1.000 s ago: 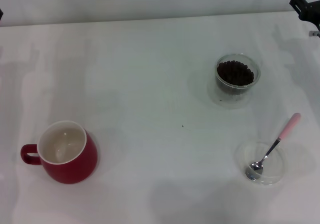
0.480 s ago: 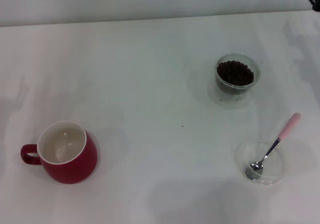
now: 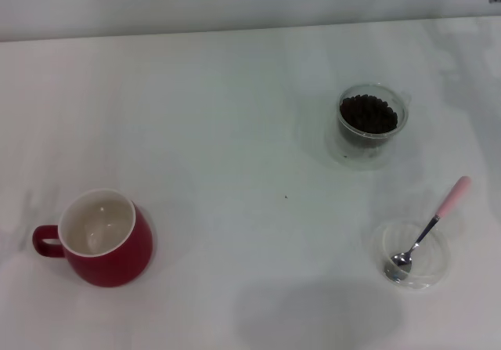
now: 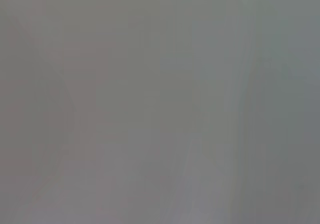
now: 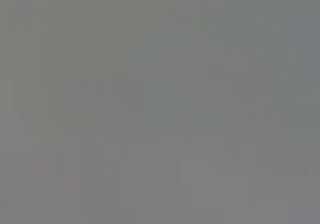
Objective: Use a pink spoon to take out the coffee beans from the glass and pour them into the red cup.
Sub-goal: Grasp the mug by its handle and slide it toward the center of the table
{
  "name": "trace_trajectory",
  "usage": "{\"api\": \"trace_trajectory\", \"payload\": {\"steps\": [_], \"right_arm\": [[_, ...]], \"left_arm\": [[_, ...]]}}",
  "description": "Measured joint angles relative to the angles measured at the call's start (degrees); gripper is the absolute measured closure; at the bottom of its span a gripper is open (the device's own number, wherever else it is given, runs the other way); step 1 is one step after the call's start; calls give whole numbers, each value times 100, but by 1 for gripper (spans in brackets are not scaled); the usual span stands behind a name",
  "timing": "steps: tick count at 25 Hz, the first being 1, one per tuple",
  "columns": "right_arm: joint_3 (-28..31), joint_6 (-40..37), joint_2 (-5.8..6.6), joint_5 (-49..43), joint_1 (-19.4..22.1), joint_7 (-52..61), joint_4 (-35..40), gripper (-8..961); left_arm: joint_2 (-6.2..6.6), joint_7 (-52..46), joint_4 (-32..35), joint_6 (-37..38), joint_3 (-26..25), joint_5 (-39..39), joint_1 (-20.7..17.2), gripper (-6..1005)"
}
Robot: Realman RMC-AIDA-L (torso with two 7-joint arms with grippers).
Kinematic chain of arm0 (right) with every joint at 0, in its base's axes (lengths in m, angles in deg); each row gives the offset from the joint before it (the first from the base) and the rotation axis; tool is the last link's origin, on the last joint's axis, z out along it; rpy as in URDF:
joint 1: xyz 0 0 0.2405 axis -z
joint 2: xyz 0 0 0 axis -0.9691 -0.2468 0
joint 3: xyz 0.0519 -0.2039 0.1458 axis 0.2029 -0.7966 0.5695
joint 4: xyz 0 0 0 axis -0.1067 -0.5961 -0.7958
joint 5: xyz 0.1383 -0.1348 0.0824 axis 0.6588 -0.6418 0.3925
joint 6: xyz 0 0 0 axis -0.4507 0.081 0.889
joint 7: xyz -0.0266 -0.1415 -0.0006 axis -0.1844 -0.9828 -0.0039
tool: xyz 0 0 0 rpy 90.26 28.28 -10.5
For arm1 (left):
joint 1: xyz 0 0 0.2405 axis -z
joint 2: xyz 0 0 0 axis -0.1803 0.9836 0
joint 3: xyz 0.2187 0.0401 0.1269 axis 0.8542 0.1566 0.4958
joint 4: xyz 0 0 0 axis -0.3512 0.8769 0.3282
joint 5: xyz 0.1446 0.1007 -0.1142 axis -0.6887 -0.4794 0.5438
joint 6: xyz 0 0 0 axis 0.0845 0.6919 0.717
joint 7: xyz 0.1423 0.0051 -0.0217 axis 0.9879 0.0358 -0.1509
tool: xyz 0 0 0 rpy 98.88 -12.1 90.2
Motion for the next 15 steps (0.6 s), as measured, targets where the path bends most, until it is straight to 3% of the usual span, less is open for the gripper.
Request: {"api": "trace_trajectory", "payload": {"steps": [7, 15], "right_arm": [[100, -20, -32, 1, -47, -74, 15, 89], [112, -47, -31, 0, -56, -73, 27, 90]], "left_arm": [[-15, -73, -32, 341, 712, -1, -698, 124], [-19, -561, -308, 651, 1195, 6, -1043, 124]]}}
